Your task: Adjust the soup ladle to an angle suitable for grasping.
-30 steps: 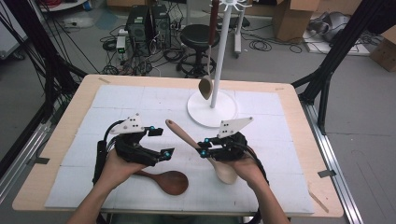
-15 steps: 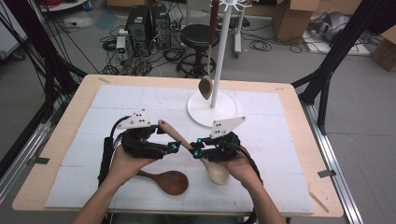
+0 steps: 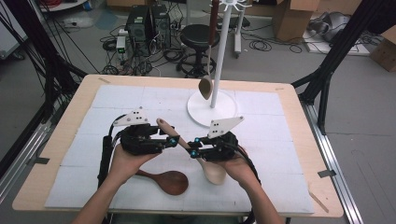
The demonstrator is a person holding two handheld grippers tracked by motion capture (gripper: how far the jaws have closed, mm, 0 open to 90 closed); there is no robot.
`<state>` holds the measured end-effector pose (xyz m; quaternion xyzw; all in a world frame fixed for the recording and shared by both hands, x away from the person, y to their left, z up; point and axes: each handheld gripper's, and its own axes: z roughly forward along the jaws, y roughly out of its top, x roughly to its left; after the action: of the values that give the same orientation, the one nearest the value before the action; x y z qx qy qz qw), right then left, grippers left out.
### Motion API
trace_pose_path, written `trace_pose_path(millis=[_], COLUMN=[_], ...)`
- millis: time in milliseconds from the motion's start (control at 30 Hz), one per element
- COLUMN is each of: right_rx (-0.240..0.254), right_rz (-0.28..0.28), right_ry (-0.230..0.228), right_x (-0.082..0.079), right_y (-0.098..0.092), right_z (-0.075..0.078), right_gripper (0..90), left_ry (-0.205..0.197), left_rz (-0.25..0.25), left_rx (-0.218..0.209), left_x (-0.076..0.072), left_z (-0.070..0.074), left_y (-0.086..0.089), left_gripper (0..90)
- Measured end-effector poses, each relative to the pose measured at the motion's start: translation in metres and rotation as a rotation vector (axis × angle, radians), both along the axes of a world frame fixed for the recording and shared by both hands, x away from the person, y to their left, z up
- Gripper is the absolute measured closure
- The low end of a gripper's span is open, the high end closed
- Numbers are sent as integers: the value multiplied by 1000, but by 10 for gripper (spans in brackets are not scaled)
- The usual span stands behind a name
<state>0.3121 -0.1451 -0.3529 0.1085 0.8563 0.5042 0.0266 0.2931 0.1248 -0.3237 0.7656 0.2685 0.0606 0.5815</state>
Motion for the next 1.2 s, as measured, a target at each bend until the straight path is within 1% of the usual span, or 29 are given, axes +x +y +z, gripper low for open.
trace_pose_path(millis=[100,233,400,500,567,600,633,767,833,867,933,967,1000,1033,1067,1133,1200], right_rx=[2,1,18,40,57,58,66,67,68,64,58,53,47,41,38,25,19], right_rz=[-2,4,20,45,62,66,82,105,111,115,105,95,91,80,73,56,38], right_ry=[8,9,35,73,89,96,109,122,117,111,92,82,67,55,50,29,22], right_x=[0,0,2,5,8,9,10,11,10,10,8,7,6,5,4,2,1], right_y=[1,1,-1,-2,-2,-2,-2,0,0,0,1,1,2,3,3,5,6], right_z=[0,-1,-1,-3,-5,-5,-6,-7,-7,-6,-5,-4,-3,-2,0,2,5], right_gripper=[762,761,748,733,714,710,710,738,745,750,757,762,767,768,769,769,770], left_ry=[2,3,3,13,14,16,22,27,25,22,19,10,-3,-11,-6,-13,-21], left_rz=[-21,-31,-50,-72,-94,-108,-114,-148,-153,-154,-137,-120,-91,-66,-62,-46,-38], left_rx=[0,7,0,-16,-21,-26,-27,-28,-29,-29,-35,-35,-33,-34,-40,-50,-51], left_x=[0,0,0,0,1,1,1,3,3,3,2,1,0,1,1,1,0], left_z=[0,1,1,2,2,2,2,2,2,2,2,2,3,3,4,5,8], left_y=[0,0,0,0,0,1,2,4,4,4,3,3,3,3,4,4,4], left_gripper=[643,649,660,678,687,691,696,708,711,711,706,699,684,625,589,587,587])
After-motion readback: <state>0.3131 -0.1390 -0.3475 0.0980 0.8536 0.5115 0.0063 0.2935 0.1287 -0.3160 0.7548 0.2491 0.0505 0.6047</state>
